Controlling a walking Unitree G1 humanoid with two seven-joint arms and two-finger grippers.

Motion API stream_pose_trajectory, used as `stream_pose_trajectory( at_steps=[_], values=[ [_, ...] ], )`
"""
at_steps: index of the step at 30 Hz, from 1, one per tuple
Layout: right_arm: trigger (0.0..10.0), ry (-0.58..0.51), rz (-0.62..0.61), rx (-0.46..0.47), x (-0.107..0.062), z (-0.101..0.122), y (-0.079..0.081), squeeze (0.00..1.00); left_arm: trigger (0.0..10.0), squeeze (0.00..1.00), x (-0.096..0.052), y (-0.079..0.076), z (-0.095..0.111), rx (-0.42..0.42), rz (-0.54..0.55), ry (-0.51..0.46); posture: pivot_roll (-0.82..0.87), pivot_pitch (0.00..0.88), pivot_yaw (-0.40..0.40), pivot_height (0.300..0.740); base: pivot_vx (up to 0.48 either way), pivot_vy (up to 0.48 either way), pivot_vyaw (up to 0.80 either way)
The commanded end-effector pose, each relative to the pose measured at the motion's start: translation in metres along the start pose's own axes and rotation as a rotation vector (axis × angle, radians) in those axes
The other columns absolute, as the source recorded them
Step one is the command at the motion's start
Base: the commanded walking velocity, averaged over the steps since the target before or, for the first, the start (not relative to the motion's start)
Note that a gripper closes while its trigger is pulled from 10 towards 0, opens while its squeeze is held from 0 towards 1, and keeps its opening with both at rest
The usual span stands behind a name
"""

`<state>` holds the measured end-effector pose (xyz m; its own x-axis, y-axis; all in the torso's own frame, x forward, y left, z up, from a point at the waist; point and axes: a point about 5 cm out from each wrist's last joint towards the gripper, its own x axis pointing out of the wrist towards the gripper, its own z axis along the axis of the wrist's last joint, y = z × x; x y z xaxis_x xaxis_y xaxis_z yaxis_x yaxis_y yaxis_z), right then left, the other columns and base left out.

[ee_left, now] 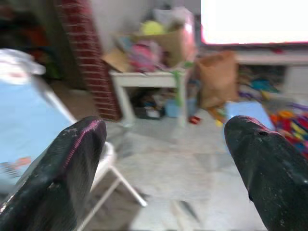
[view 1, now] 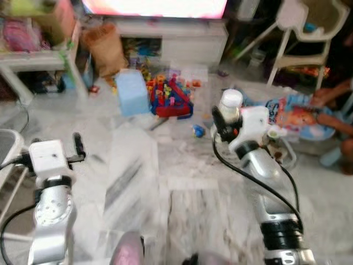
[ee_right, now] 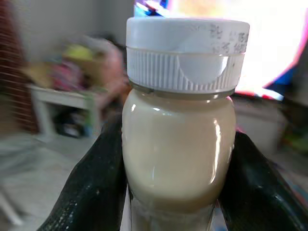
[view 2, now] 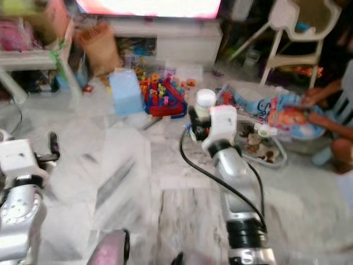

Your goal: Restocking fridge

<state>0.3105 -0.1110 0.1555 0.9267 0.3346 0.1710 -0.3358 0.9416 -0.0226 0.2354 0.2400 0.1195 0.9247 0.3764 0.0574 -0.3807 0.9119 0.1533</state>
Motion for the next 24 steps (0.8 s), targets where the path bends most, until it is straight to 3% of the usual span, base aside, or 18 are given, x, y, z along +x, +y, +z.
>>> stream_pose_trajectory(
  at_steps=[1,11,18,24],
  values=[
    [10.0,0.002,-0.036,-0.008,-0.003,-0.001,-0.010,0.00,10.0,0.00,-0.005,-0.003,0.000,-0.011,-0.003,0.011,0.14,0.102,-0.099,0.740,0.000,0.000,0.80],
    [10.0,0.014,-0.055,0.017,-0.007,-0.005,-0.014,0.00,10.0,0.00,-0.011,-0.004,-0.005,0.007,0.006,0.018,0.13,0.089,-0.089,0.740,0.000,0.000,0.80],
    [10.0,0.004,-0.179,0.002,-0.016,-0.007,-0.026,0.00,10.0,0.00,-0.013,-0.025,-0.006,0.040,-0.161,0.023,0.12,0.091,-0.017,0.740,0.000,0.000,0.80],
    [10.0,0.003,-0.199,-0.013,-0.021,-0.008,-0.029,0.00,10.0,0.00,-0.006,-0.037,0.000,0.055,-0.225,-0.004,0.10,0.102,0.015,0.740,0.000,0.000,0.80]
  ],
)
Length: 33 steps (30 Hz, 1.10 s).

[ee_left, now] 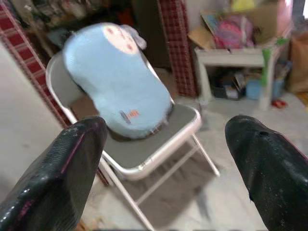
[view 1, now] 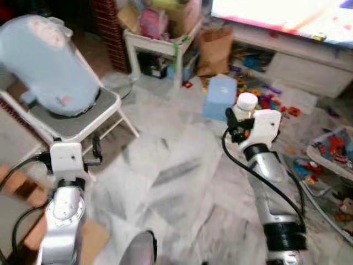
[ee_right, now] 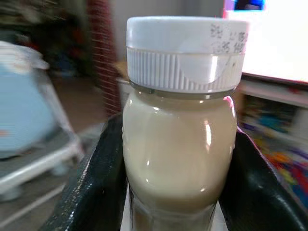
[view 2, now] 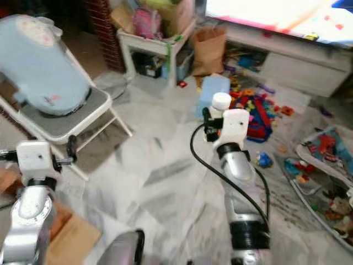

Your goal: Restocking fridge

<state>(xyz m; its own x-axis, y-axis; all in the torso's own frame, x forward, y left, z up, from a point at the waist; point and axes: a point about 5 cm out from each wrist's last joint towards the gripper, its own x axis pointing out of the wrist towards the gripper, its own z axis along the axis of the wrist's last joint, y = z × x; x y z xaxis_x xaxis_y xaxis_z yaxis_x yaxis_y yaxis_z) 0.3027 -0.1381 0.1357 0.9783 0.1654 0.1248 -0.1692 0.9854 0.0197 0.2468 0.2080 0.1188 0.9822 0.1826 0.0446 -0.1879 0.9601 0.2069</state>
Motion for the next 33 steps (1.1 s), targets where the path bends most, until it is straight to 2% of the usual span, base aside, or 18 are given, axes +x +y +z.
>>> stream_pose_trajectory(
  at_steps=[1,5,11,18,22,25,27,33],
  values=[
    [10.0,-0.047,-0.022,-0.024,-0.001,0.009,-0.007,0.00,10.0,0.00,-0.003,-0.004,-0.005,0.009,-0.024,0.020,0.10,0.102,0.015,0.740,0.000,0.000,0.80],
    [10.0,-0.042,0.006,-0.039,-0.001,0.010,-0.003,0.00,10.0,0.00,0.000,-0.005,-0.002,0.019,-0.023,0.008,0.10,0.113,-0.014,0.740,0.000,0.000,0.80],
    [10.0,-0.042,0.069,-0.032,0.010,0.011,0.007,0.00,10.0,0.00,0.003,-0.006,-0.005,0.014,-0.030,0.024,0.11,0.128,-0.050,0.740,0.000,0.000,0.80],
    [10.0,-0.041,0.087,-0.039,0.016,0.012,0.008,0.00,10.0,0.00,0.004,-0.008,-0.005,0.014,-0.031,0.022,0.12,0.136,-0.075,0.740,0.000,0.000,0.80],
    [10.0,-0.036,0.104,-0.037,0.017,0.011,0.010,0.00,10.0,0.00,0.003,-0.004,-0.009,0.003,-0.025,0.038,0.12,0.141,-0.082,0.740,0.000,0.000,0.80],
    [10.0,-0.030,0.105,-0.022,0.014,0.009,0.010,0.00,10.0,0.00,0.004,-0.001,-0.012,0.004,-0.020,0.047,0.11,0.141,-0.084,0.740,0.000,0.301,0.80],
    [10.0,-0.041,0.096,0.034,0.013,0.009,0.009,0.00,10.0,0.00,0.006,0.001,-0.013,-0.004,-0.017,0.051,0.11,0.143,-0.082,0.740,0.000,0.476,0.00],
    [10.0,-0.040,0.096,0.018,0.014,0.010,0.005,0.00,10.0,0.00,0.010,-0.004,-0.013,-0.010,-0.037,0.047,0.11,0.141,-0.088,0.740,0.000,0.479,0.00]
  ],
)
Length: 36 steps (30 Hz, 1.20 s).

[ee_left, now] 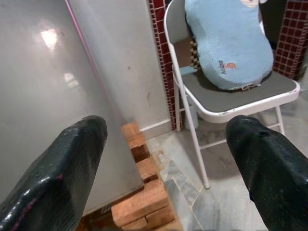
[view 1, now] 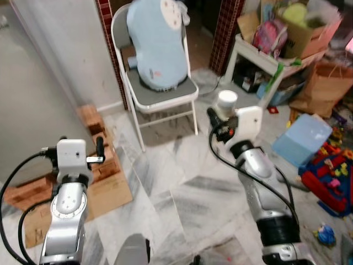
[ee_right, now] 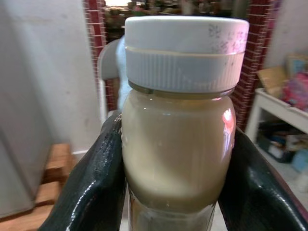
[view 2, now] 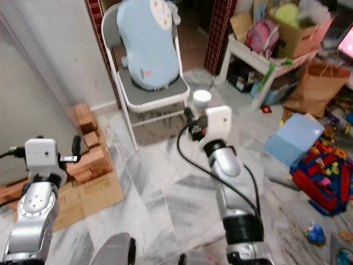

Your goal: Restocking fridge

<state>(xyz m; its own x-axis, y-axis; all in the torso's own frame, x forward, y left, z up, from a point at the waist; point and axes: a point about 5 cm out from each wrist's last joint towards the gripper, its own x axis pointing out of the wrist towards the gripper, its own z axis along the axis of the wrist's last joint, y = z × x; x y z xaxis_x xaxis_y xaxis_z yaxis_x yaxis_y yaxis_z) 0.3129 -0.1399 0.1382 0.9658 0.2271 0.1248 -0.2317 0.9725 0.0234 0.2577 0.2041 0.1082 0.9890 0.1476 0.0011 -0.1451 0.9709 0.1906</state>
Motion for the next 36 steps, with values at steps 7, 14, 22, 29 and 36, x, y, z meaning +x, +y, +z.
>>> stream_pose_trajectory(
  at_steps=[7,14,22,29,36],
  values=[
    [10.0,-0.045,0.058,-0.012,0.008,0.010,0.012,0.00,10.0,0.00,0.001,0.005,-0.005,-0.011,0.030,0.019,0.11,0.141,-0.094,0.740,0.000,0.478,0.43],
    [10.0,-0.045,0.062,0.003,0.008,0.010,0.014,0.00,10.0,0.00,0.001,0.006,-0.006,-0.017,0.040,0.022,0.10,0.144,-0.095,0.740,0.000,0.479,0.43],
    [10.0,-0.050,0.062,0.002,0.009,0.011,0.012,0.00,10.0,0.00,0.006,0.006,-0.005,-0.037,0.040,0.015,0.10,0.144,-0.095,0.740,0.000,0.480,0.00],
    [10.0,-0.032,0.088,-0.026,0.005,0.008,0.006,0.00,10.0,0.00,0.010,0.009,-0.003,-0.044,0.069,0.009,0.10,0.144,-0.102,0.740,0.000,0.480,0.00],
    [10.0,-0.038,0.105,-0.048,0.005,0.009,0.004,0.00,10.0,0.00,0.012,0.009,-0.004,-0.036,0.061,0.014,0.10,0.146,-0.101,0.740,0.000,0.480,0.00]
  ],
)
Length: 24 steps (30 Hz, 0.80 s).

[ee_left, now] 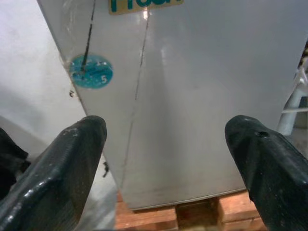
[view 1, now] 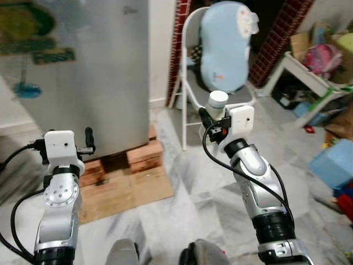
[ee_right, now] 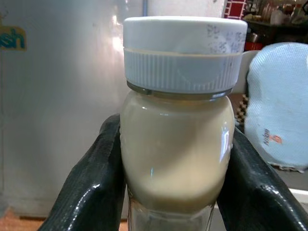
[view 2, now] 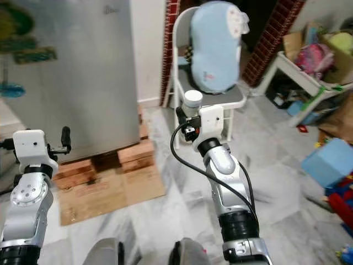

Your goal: Restocking fridge

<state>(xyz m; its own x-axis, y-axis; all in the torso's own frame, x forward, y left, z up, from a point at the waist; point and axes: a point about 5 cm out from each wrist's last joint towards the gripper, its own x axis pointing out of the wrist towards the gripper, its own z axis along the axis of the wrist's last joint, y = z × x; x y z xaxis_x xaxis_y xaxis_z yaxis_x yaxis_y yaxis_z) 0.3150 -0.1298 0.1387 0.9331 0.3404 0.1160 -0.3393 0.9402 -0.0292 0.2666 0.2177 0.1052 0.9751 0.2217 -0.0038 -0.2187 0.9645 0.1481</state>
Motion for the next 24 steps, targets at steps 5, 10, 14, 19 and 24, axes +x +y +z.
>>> stream_pose_trajectory(
  at_steps=[5,10,14,19,24],
  values=[
    [10.0,-0.044,-0.011,-0.011,-0.0015,0.0090,-0.0047,0.00,10.0,0.00,0.0021,-0.0035,0.0009,0.005,-0.017,-0.007,0.10,0.144,-0.103,0.740,0.000,0.480,0.00],
    [10.0,-0.047,0.008,-0.009,-0.0009,0.0093,-0.0020,0.00,10.0,0.00,0.0041,-0.0060,0.0018,-0.007,-0.025,-0.008,0.10,0.141,-0.105,0.740,0.000,0.480,0.00],
    [10.0,-0.053,0.007,-0.019,0.0003,0.0115,-0.0038,0.00,10.0,0.00,0.0055,-0.0066,0.0020,-0.010,-0.022,-0.010,0.09,0.137,-0.106,0.740,0.000,0.480,0.00],
    [10.0,-0.054,0.000,-0.029,0.0005,0.0123,-0.0069,0.00,10.0,0.00,0.0066,-0.0066,0.0021,0.001,-0.026,-0.017,0.09,0.135,-0.107,0.740,0.000,0.480,0.00],
    [10.0,-0.057,0.003,-0.030,0.0015,0.0126,-0.0062,0.00,10.0,0.00,0.0079,-0.0076,0.0019,-0.002,-0.029,-0.016,0.09,0.125,-0.107,0.740,0.000,0.480,0.00]
  ],
)
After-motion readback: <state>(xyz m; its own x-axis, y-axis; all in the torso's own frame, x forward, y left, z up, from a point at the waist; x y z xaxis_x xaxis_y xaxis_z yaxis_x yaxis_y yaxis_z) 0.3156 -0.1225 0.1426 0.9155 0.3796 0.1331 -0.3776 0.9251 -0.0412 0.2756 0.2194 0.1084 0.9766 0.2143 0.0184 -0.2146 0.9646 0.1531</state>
